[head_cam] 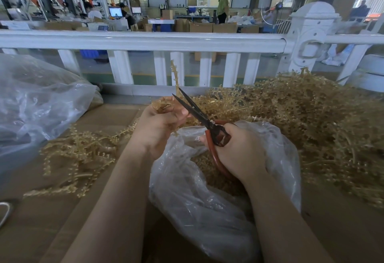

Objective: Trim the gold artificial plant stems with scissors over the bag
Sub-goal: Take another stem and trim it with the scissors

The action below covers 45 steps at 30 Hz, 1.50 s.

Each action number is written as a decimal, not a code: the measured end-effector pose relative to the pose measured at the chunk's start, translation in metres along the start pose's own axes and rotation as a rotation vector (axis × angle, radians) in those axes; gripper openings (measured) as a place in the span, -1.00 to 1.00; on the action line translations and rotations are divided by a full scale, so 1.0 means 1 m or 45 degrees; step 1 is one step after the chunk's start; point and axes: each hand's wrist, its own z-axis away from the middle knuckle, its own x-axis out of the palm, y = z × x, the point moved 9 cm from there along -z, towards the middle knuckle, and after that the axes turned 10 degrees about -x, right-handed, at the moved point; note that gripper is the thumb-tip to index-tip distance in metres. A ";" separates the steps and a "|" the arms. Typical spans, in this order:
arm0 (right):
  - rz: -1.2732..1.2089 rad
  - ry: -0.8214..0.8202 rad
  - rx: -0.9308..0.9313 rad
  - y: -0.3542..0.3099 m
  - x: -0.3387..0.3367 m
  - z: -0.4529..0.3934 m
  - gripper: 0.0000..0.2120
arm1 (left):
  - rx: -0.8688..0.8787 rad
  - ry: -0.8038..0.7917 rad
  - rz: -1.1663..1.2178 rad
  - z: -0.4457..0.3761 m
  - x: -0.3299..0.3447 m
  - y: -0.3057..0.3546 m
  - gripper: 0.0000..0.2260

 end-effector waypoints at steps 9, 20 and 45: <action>0.025 0.000 0.015 -0.003 -0.002 0.000 -0.56 | -0.076 0.011 0.188 -0.001 -0.007 -0.004 -0.84; 0.126 -0.054 0.035 0.004 0.001 -0.001 -0.61 | -0.080 0.395 0.211 -0.005 -0.047 -0.007 -0.93; 0.030 -0.200 0.108 0.008 0.008 0.000 -0.75 | 0.131 0.293 -0.335 -0.003 -0.031 0.012 -0.82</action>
